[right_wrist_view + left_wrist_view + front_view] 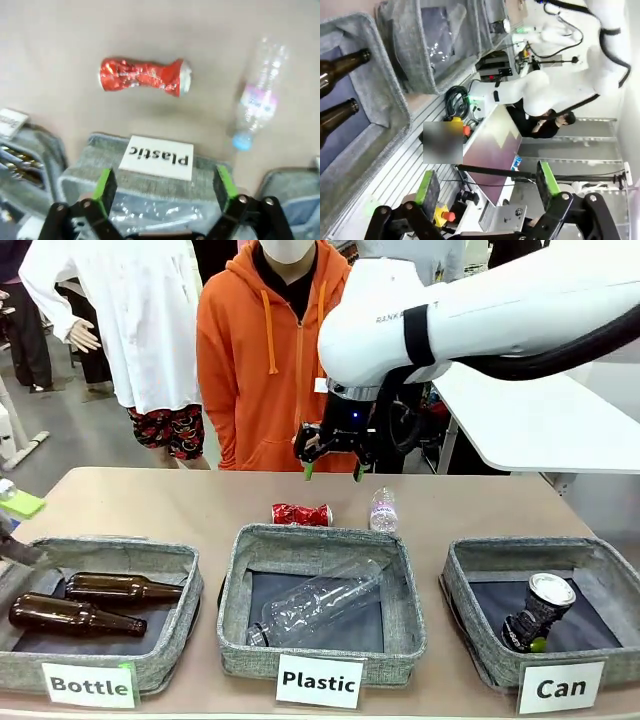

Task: Sort the can waste into the basket.
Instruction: Pick up the can waste from the table and place it in the right Fabric basket.

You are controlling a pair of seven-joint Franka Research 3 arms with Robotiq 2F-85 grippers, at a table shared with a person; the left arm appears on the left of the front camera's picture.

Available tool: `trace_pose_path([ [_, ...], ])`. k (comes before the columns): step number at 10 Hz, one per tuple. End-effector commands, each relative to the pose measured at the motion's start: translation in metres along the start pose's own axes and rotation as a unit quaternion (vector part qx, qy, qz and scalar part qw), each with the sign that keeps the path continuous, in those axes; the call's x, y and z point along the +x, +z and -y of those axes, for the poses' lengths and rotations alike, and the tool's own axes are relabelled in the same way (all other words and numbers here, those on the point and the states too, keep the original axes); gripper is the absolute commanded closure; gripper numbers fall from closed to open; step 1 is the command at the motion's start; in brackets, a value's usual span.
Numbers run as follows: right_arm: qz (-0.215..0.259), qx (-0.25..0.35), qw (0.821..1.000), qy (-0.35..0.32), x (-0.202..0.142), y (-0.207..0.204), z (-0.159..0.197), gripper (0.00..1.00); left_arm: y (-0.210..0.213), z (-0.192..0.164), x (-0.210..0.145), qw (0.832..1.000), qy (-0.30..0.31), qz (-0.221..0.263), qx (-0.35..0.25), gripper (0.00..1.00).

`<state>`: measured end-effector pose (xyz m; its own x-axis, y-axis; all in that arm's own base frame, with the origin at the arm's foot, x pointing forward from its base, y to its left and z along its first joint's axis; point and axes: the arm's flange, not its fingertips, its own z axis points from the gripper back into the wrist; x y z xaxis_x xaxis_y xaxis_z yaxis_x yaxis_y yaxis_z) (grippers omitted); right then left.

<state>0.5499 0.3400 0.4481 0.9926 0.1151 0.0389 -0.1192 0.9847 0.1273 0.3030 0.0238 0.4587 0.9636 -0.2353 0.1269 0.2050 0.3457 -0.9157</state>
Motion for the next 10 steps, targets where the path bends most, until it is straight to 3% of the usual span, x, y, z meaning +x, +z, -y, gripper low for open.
trace_pose_path([
  [1, -0.002, -0.025, 0.999, 0.027, 0.032, -0.004, -0.010, 0.00, 0.010, 0.006, 0.000, 1.000, 0.000, -0.007, -0.013, 0.00],
  [3, -0.012, -0.020, 0.995, 0.095, 0.041, -0.010, -0.010, 0.00, 0.010, 0.006, 0.000, 1.000, 0.000, -0.007, -0.013, 0.00],
  [4, -0.050, -0.049, 0.978, 0.196, 0.038, -0.011, -0.009, 0.00, 0.010, 0.006, 0.000, 1.000, 0.000, -0.007, -0.013, 0.00],
  [5, -0.091, -0.101, 0.925, 0.354, 0.032, -0.015, -0.009, 0.00, 0.010, 0.006, 0.000, 1.000, 0.000, -0.007, -0.013, 0.00],
  [7, -0.081, -0.130, 0.809, 0.568, 0.020, -0.028, -0.014, 0.00, 0.010, 0.006, 0.000, 1.000, 0.000, -0.007, -0.013, 0.00],
  [9, -0.056, -0.083, 0.733, 0.673, 0.004, -0.032, -0.015, 0.00, 0.010, 0.006, 0.000, 1.000, 0.000, -0.007, -0.013, 0.00],
  [10, -0.028, -0.069, 0.728, 0.681, -0.008, -0.030, -0.017, 0.00, 0.010, 0.006, 0.000, 1.000, 0.000, -0.007, -0.013, 0.00],
])
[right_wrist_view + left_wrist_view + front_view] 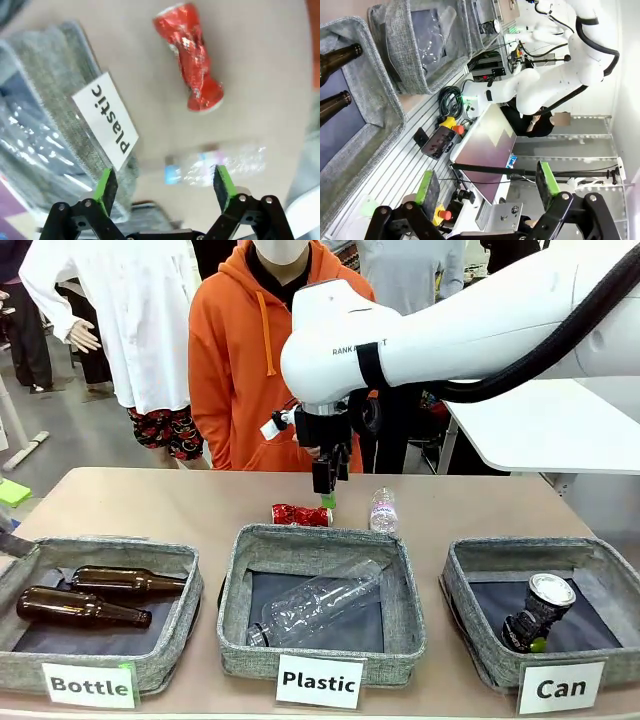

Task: Sort the can waste into the basket.
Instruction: Pick up the can waste from the table and place it in the right Fabric basket.

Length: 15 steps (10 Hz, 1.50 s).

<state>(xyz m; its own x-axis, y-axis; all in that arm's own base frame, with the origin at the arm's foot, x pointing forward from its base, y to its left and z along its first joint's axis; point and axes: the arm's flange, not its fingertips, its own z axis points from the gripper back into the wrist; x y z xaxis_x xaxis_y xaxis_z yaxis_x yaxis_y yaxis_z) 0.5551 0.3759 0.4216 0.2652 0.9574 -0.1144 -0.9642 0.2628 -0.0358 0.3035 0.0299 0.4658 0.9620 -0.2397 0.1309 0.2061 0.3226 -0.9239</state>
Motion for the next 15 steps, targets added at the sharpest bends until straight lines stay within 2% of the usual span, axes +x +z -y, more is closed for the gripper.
trace_pose_path([
  [1, 0.077, -0.053, 0.983, 0.160, -0.023, -0.002, -0.024, 0.00, 0.002, 0.002, 0.000, 1.000, 0.003, -0.005, -0.001, 0.00],
  [2, 0.096, -0.041, 0.976, 0.188, -0.031, 0.000, -0.036, 0.00, 0.002, 0.002, 0.000, 1.000, 0.003, -0.005, -0.001, 0.00],
  [3, 0.128, 0.034, 0.980, 0.146, -0.033, 0.005, -0.039, 0.00, 0.002, 0.002, 0.000, 1.000, 0.003, -0.005, -0.001, 0.00],
  [4, 0.048, -0.051, 0.988, 0.136, 0.005, 0.009, -0.019, 0.00, 0.002, 0.002, 0.000, 1.000, 0.003, -0.005, -0.001, 0.00],
  [6, 0.048, -0.051, 0.988, 0.136, 0.005, 0.009, -0.019, 0.00, 0.002, 0.002, 0.000, 1.000, 0.003, -0.005, -0.001, 0.00],
  [8, 0.111, -0.043, 0.981, 0.153, 0.000, 0.005, -0.024, 0.00, 0.002, 0.002, 0.000, 1.000, 0.003, -0.005, -0.001, 0.00],
  [9, 0.124, -0.020, 0.983, 0.131, -0.002, -0.001, -0.017, 0.00, 0.002, 0.002, 0.000, 1.000, 0.003, -0.005, -0.001, 0.00],
  [10, 0.172, -0.014, 0.981, 0.091, -0.036, 0.020, -0.025, 0.00, 0.002, 0.002, 0.000, 1.000, 0.003, -0.005, -0.001, 0.00],
  [11, 0.200, -0.019, 0.975, 0.094, -0.073, 0.065, -0.055, 0.00, 0.002, 0.002, 0.000, 1.000, 0.003, -0.005, -0.001, 0.00],
  [12, 0.210, -0.011, 0.976, 0.057, -0.099, 0.113, -0.099, 0.00, 0.002, 0.002, 0.000, 1.000, 0.003, -0.005, -0.001, 0.00],
  [13, 0.206, -0.002, 0.978, 0.039, -0.126, 0.139, -0.127, 0.00, 0.002, 0.002, 0.000, 1.000, 0.003, -0.005, -0.001, 0.00],
  [15, 0.245, 0.018, 0.968, -0.056, -0.200, 0.166, -0.153, 0.00, 0.002, 0.002, 0.000, 1.000, 0.003, -0.005, -0.001, 0.00],
])
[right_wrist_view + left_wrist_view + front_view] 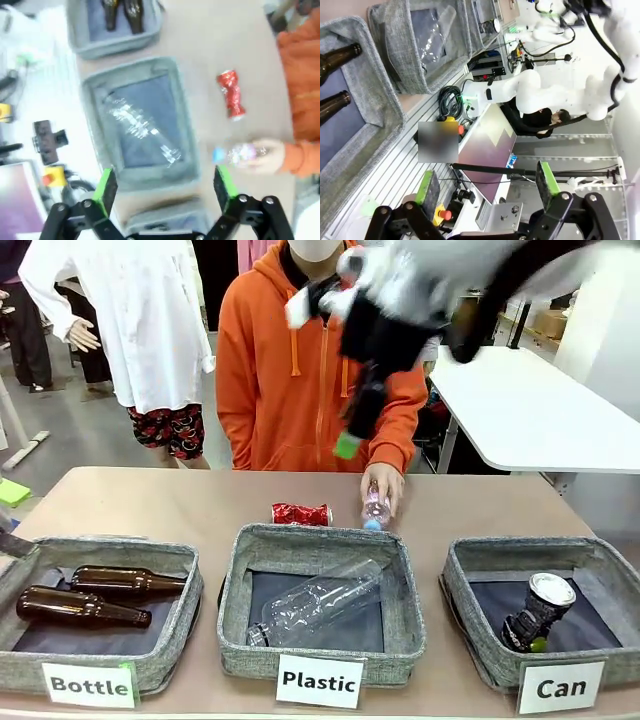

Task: Sort the can waste into the basket.
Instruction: Pick up the can waste from the table and place it in the right Fabric basket.

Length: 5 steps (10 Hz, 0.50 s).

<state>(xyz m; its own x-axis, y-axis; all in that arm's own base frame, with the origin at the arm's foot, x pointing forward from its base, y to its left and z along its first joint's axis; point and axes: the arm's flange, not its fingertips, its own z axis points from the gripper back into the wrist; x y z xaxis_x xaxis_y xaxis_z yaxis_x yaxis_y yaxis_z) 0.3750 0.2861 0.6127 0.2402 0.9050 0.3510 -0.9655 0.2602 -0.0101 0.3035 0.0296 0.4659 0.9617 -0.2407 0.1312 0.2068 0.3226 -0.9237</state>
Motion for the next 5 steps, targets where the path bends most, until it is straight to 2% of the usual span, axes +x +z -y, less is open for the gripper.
trace_pose_path([
  [1, 0.054, -0.020, 0.990, -0.132, -0.086, 0.032, -0.014, 0.00, 0.002, 0.001, 0.000, 1.000, 0.003, -0.005, -0.001, 0.00],
  [3, 0.118, 0.033, 0.969, -0.212, -0.179, 0.054, -0.009, 0.00, 0.002, 0.001, 0.000, 1.000, 0.003, -0.005, -0.001, 0.00],
  [4, 0.169, 0.056, 0.946, -0.270, -0.228, 0.055, -0.008, 0.00, 0.002, 0.001, 0.000, 1.000, 0.003, -0.005, -0.001, 0.00],
  [5, 0.252, 0.084, 0.906, -0.329, -0.287, 0.049, -0.009, 0.00, 0.002, 0.001, 0.000, 1.000, 0.003, -0.005, -0.001, 0.00],
])
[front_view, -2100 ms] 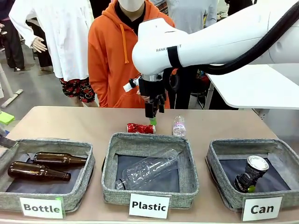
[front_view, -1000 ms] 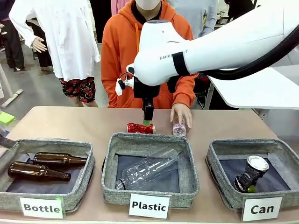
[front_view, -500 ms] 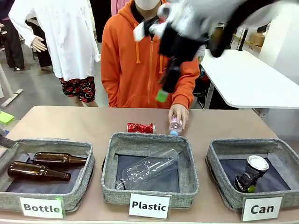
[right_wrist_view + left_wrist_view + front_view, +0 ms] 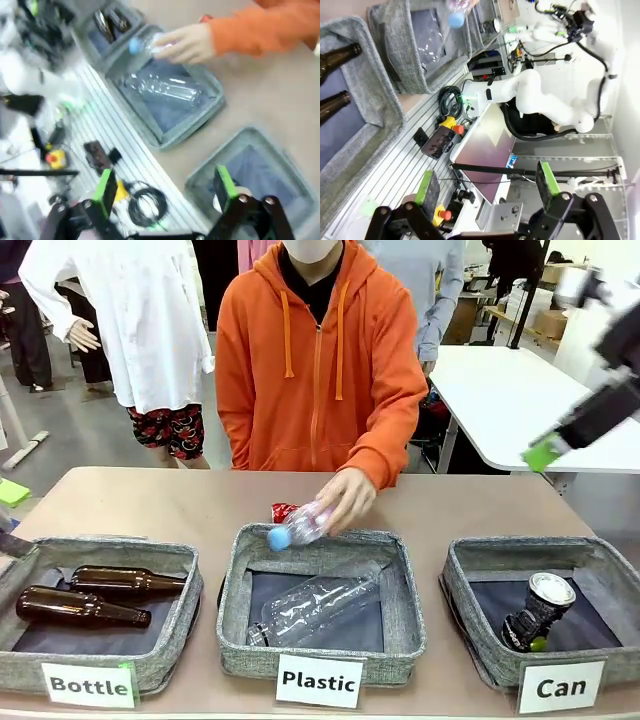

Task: Sort the can waste into the basket.
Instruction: Pick up the can waste from the table and place it in the right Fabric basket.

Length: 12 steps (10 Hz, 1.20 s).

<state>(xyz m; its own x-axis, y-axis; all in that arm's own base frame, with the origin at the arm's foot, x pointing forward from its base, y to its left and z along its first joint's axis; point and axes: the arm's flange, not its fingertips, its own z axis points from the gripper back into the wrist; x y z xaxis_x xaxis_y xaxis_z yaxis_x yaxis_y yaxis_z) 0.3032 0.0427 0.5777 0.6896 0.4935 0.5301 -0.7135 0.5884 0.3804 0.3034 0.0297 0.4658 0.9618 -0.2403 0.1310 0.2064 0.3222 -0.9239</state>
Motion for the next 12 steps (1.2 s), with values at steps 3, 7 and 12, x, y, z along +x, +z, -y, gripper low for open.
trace_pose_path([
  [3, 0.207, 0.119, 0.961, -0.139, -0.117, -0.003, 0.097, 0.00, 0.002, 0.001, 0.000, 1.000, 0.003, -0.005, 0.000, 0.00],
  [7, 0.225, 0.125, 0.955, -0.146, -0.131, -0.026, 0.124, 0.00, 0.002, 0.001, 0.000, 1.000, 0.003, -0.005, 0.000, 0.00],
  [12, 0.022, -0.105, 0.993, -0.050, 0.010, -0.064, 0.051, 0.00, 0.002, 0.001, 0.000, 1.000, 0.003, -0.005, 0.000, 0.00],
])
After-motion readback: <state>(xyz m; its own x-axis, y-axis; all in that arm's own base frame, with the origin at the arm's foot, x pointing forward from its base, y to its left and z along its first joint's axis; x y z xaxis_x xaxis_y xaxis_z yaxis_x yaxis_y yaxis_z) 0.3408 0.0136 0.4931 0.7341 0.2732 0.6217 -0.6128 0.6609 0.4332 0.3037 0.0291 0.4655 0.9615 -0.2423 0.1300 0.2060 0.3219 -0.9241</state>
